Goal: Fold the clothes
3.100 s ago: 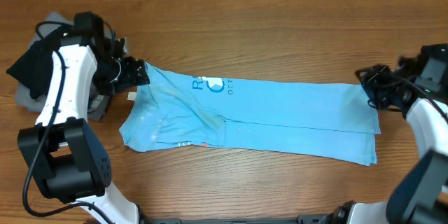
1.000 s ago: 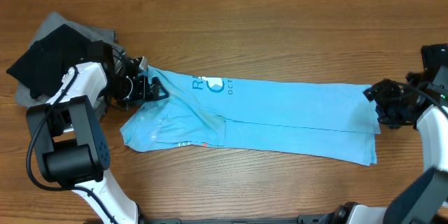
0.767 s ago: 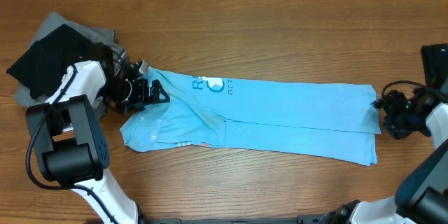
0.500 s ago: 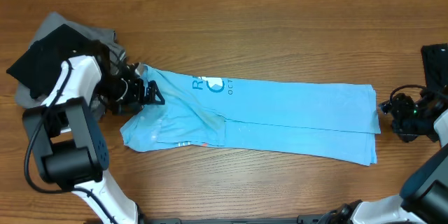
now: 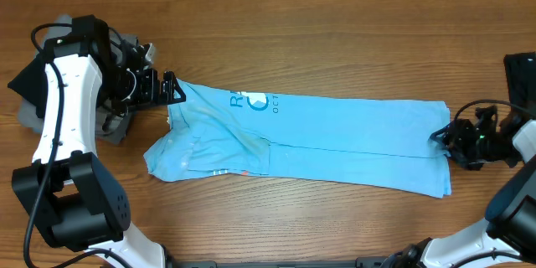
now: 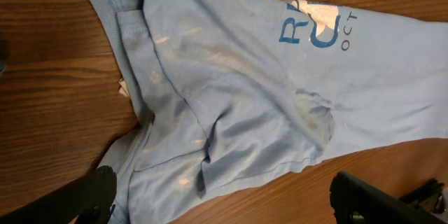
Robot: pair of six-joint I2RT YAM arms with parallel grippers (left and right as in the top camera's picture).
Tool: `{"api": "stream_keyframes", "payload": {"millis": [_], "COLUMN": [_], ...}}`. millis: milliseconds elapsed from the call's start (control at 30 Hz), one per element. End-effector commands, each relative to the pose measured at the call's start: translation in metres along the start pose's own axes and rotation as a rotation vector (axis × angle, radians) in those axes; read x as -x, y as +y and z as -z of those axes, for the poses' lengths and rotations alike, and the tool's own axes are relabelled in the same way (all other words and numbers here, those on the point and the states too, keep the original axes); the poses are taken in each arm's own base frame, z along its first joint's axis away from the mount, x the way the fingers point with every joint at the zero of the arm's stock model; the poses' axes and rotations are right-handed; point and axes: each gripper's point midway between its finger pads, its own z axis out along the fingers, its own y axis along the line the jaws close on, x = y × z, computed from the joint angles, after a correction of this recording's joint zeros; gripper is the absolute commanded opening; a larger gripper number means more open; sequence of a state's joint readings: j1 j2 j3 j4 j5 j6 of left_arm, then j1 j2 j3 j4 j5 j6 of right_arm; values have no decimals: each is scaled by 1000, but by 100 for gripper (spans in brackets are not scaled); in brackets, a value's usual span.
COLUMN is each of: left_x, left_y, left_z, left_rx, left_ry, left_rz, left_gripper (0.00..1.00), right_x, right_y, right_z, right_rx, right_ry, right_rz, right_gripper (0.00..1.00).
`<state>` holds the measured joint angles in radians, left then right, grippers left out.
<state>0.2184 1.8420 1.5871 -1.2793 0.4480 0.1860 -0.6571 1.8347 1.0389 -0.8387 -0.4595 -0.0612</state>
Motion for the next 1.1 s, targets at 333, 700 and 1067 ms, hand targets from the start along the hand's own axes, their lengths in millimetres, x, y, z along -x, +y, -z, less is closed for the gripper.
{"api": "stream_keyframes", "payload": {"millis": [333, 700, 1067], "left_x": [5, 4, -3], "left_y": [1, 1, -1], "left_z": [7, 7, 7], "left_rx": [12, 12, 6], "left_ry": [-30, -26, 1], "left_rz": [-2, -1, 13], "left_gripper": [100, 100, 100], "right_x": [-11, 22, 19], "right_y": [-17, 2, 8], "right_z": [-14, 24, 38], "right_rx": [-78, -81, -186], "right_ry": [54, 11, 16], "right_rz": [-23, -114, -162], "right_gripper": [23, 4, 4]}}
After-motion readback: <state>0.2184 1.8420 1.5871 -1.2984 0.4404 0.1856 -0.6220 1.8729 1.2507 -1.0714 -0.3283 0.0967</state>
